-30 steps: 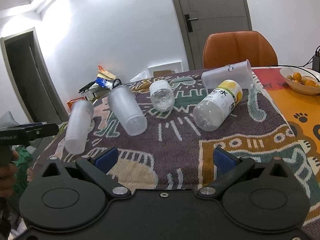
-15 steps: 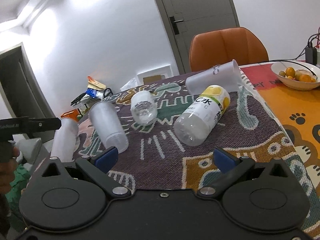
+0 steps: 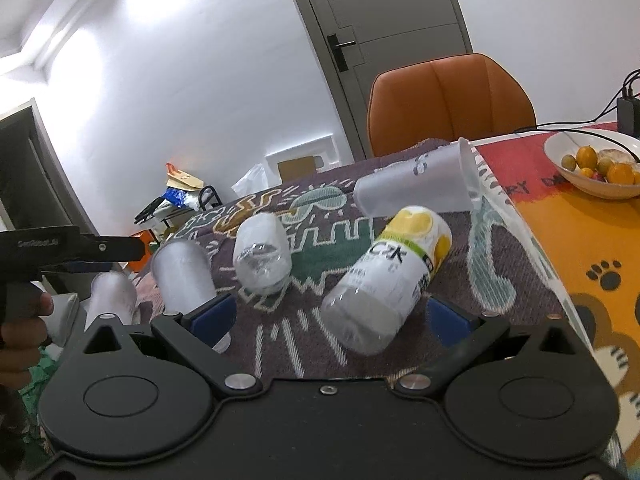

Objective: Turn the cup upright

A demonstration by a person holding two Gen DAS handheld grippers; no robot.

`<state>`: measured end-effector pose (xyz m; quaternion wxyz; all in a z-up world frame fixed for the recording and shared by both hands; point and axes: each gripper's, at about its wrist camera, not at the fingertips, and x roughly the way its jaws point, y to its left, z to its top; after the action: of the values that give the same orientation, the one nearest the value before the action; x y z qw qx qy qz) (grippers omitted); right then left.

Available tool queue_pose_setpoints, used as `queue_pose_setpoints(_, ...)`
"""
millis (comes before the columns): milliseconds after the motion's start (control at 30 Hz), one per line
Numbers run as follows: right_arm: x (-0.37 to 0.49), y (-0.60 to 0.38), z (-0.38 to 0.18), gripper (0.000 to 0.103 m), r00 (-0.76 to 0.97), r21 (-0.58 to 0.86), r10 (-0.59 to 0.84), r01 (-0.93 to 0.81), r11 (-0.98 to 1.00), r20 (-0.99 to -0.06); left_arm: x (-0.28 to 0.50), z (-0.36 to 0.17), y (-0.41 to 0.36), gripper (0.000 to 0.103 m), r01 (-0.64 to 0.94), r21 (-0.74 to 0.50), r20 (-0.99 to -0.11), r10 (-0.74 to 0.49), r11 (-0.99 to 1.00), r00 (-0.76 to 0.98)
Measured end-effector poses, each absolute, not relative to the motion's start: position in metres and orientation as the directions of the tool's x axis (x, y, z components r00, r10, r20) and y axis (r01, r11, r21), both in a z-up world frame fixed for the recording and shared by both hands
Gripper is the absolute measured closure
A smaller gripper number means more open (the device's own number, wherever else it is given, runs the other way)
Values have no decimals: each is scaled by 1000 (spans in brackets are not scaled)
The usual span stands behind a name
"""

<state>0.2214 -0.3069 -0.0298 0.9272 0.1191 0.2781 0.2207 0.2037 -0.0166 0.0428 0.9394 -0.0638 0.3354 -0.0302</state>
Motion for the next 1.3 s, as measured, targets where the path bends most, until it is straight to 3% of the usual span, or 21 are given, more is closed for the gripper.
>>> queue_pose_setpoints(333, 256, -308, -26, 0, 757, 331, 455, -327, 885, -469, 258, 39, -21, 4, -49, -207, -678, -107, 977, 727)
queue_pose_setpoints(600, 278, -309, -32, 0, 757, 351, 437, -289, 891, -486, 296, 19, -27, 15, -85, -269, -733, -147, 959, 664)
queue_pose_setpoints(1167, 295, -311, -56, 1, 769, 402, 413, -222, 888, -488, 360, -22, -44, 17, -148, -210, -820, -91, 967, 566)
queue_pose_setpoints(1300, 298, -309, -61, 1, 767, 411, 410, -210, 887, -494, 372, -35, -47, 25, -161, -207, -848, -95, 965, 522)
